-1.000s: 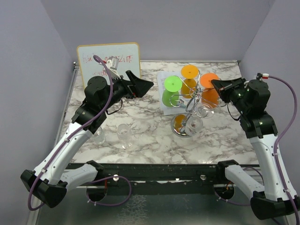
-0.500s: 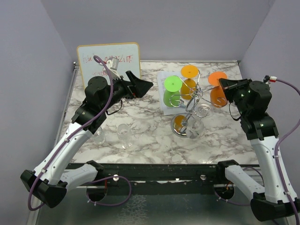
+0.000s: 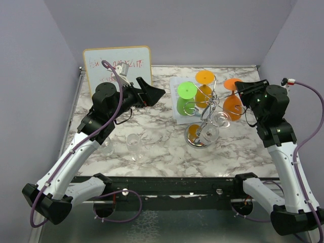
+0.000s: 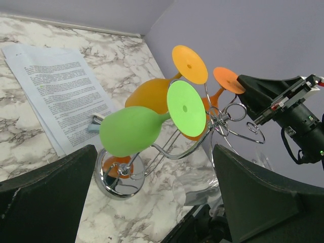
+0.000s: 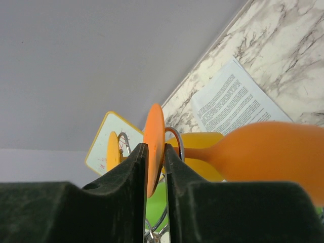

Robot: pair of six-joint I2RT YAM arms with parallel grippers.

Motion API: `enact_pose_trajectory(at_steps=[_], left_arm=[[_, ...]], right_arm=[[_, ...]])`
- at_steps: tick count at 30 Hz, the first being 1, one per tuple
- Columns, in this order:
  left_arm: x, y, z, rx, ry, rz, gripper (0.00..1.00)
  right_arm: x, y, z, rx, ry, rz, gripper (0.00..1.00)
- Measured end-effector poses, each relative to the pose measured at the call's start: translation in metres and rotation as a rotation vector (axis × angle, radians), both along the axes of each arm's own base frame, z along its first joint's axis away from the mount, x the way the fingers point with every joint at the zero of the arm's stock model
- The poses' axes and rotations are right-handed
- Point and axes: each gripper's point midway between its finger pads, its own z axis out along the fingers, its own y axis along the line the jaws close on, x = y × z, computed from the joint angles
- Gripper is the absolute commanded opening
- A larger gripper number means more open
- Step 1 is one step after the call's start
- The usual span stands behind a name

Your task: Place the wine glass upside down on the wine glass rack

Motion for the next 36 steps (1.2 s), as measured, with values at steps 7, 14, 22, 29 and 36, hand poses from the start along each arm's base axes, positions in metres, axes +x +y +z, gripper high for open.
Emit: enact_pose_trajectory(at_steps=[7,14,22,29,36], left_arm=[[0.000,0.000,0.000,0.000,0.000,0.000,0.98],[0.000,0.000,0.000,0.000,0.000,0.000,0.98],[0.000,0.000,0.000,0.000,-0.001,0.000,0.98],[0.000,0.000,0.000,0.000,-0.001,0.000,0.98],[0.002,0.002,-0.004,0.021,-0.010,0.014,0.98]], right_arm=[[-0.002,0.000,0.010,-0.027,-0.032,0.011,0.55],[-0.015,-0.003,0.011,-0.079,-0.030,0.019,0.58],[-0.033,-0.008,0.022,-0.134,-0.051,0.023,0.59],[-0.050,-0.019,0.034,-0.182,-0.087,-0.017,0.55],[-0.075,-0.045,0.003,-0.215,-0.002,-0.133,0.54]])
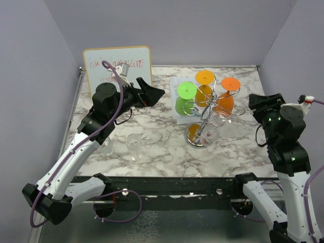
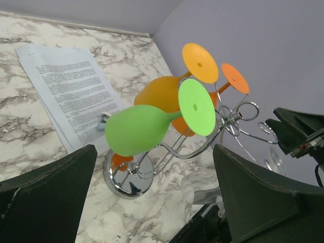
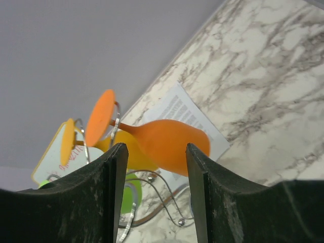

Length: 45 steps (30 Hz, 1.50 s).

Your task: Place the wine glass upside down on the wine glass rack

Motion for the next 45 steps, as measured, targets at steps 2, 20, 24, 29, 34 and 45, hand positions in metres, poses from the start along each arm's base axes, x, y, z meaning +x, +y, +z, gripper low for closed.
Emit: enact_pose_trajectory(at_steps=[2,20,24,29,34,45], left_arm=[[0.001,0.002,-0.006,0.015,0.005,0.010,0.98],[0.019,0.053,-0.100,0.304,0.163,0.264,0.97],[0.014,0.070,-0.118,0.394,0.204,0.314,0.97],[0.000,0.083,-0.133,0.471,0.254,0.313,0.93],[-0.019,0.094,-0.149,0.558,0.326,0.288,0.83],[-0.063,0.121,-0.155,0.678,0.463,0.258,0.83]], right_arm=[[-0.011,-0.006,-0.017,0.004,0.038,-0.030,0.53],[-0.047,0.010,-0.260,0.248,0.585,-0.117,0.61],[-0.053,0.031,-0.308,0.317,0.684,-0.044,0.63],[-0.046,0.064,-0.335,0.396,0.716,0.119,0.63],[-0.027,0.086,-0.334,0.413,0.693,0.263,0.63],[0.010,0.118,-0.334,0.401,0.656,0.484,0.59]])
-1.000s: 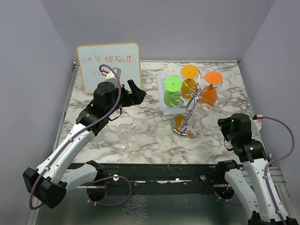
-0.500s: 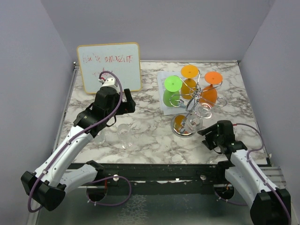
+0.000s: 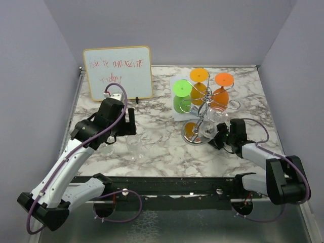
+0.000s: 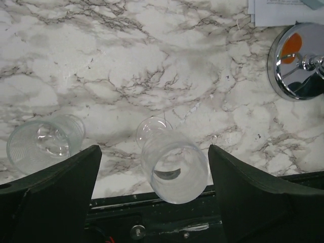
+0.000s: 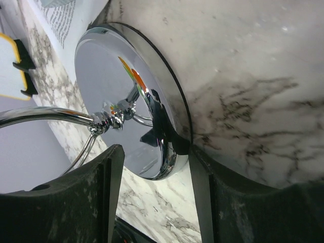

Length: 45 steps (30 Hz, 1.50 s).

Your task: Place the wine glass upside down on the wine glass rack

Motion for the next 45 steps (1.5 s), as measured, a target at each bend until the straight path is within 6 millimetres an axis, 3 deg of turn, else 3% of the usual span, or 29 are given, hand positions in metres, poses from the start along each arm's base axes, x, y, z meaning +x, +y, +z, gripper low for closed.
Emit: enact_pose_trajectory(at_steps=[3,9,24,30,34,37,39,45], left_arm=[[-0.010,0.006,-0.004,0.022,0.034,-0.004,0.74],[-0.026,0.011,-0.015,0.058,0.109,-0.035,0.64],[-0.040,0.008,-0.021,0.059,0.164,-0.107,0.59],[-0.043,0.008,-0.037,0.083,0.215,-0.113,0.48],[-0.038,0.005,-0.048,0.094,0.243,-0.108,0.37],[-0.033,0.002,-0.055,0.102,0.258,-0.104,0.12],[-0.029,0.001,-0.061,0.111,0.272,-0.097,0.00],[-0.021,0.002,-0.063,0.131,0.256,-0.087,0.00]], right_arm=[[0.009,0.005,-0.001,0.016,-0.022,0.027,0.57],[0.025,0.017,0.000,0.044,-0.065,0.076,0.57],[0.054,0.046,0.002,0.062,-0.157,0.152,0.59],[0.056,0.047,0.005,0.059,-0.172,0.158,0.60],[0.053,0.041,0.008,0.015,-0.172,0.140,0.63],[0.046,0.029,0.012,-0.037,-0.156,0.102,0.63],[0.042,0.020,0.018,-0.072,-0.156,0.066,0.63],[0.027,-0.011,0.046,-0.170,-0.201,-0.057,0.63]])
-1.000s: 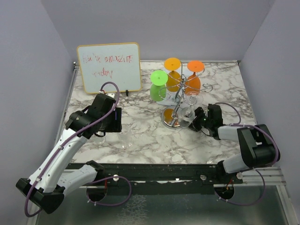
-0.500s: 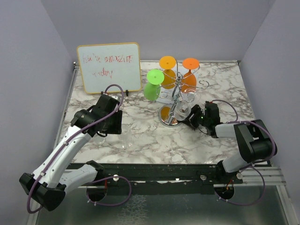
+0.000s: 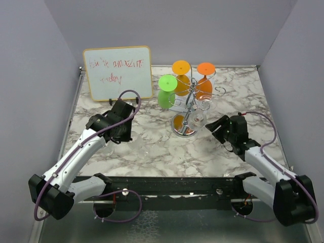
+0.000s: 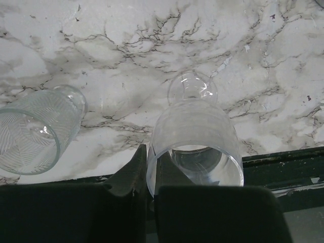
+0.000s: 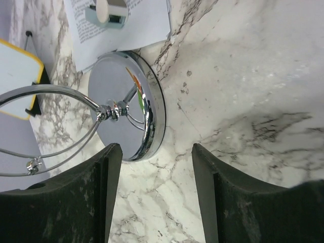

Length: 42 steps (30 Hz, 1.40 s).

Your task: Place the wine glass upside down on the wine glass rack

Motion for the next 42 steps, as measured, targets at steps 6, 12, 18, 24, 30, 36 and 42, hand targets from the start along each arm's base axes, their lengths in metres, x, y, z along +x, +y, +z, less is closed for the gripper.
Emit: enact_pose_trajectory(at_steps=[6,12,18,24,30,36,42], left_arm=[[0.003,-0.009,0.019,-0.056,-0.045,-0.030,0.00],[0.006,-0.028,0.092,-0.239,-0.277,-0.132,0.00],[-0.021,-0.067,0.170,-0.519,-0.460,-0.392,0.00],[-0.036,-0.118,0.208,-0.777,-0.398,-0.612,0.00],[-0.037,-0.143,0.255,-0.971,-0.426,-0.702,0.00],[-0.023,-0.161,0.315,-1.129,-0.526,-0.730,0.00],[0.004,-0.172,0.360,-1.256,-0.679,-0.652,0.00]], right_arm=[[-0.021,-0.027,0.024,-0.066,-0.030,-0.099,0.64],[-0.037,-0.042,0.077,-0.067,-0.143,-0.162,0.66],[-0.050,-0.049,0.147,-0.031,-0.304,-0.182,0.67],[-0.056,-0.047,0.193,-0.015,-0.416,-0.158,0.69],[-0.060,-0.045,0.217,-0.006,-0.498,-0.135,0.72],[-0.068,-0.047,0.247,0.010,-0.628,-0.135,0.74],[-0.085,-0.043,0.291,0.046,-0.851,-0.096,0.69]])
